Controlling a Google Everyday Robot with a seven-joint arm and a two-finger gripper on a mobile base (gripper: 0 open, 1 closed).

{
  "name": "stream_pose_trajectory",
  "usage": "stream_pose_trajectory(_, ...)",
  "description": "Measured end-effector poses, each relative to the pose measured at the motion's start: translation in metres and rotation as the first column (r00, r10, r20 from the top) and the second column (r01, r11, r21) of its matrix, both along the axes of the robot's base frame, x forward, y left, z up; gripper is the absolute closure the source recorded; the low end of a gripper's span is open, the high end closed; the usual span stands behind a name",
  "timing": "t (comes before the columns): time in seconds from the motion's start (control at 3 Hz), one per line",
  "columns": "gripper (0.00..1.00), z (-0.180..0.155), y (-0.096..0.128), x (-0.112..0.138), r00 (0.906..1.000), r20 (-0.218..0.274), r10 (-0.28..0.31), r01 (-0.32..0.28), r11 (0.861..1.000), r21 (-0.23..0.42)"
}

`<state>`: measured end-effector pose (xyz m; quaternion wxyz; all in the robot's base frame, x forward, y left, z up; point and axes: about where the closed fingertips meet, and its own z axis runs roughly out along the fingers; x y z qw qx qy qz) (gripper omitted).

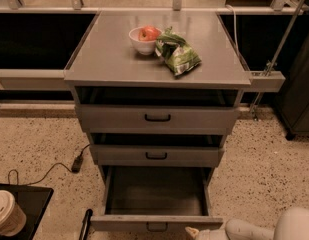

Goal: Close bottom drawer

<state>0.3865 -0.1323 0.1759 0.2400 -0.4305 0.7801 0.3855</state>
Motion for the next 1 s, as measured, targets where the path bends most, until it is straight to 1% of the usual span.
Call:
stream_pose_trajectory(0.33,0.0,-0.001,0.0,0.033,0.9967,0.057,-0.058,0.057,0.998,0.009)
stream_pose_trajectory(0.67,0.0,0.004,0.003,0.069,0.9883,0.106,-0.11,0.113,0.993,-0.024)
stream_pose_trajectory(1.0,0.0,-0.01,0.001,0.098,0.9837,0.093,-0.154,0.162,0.983,-0.084)
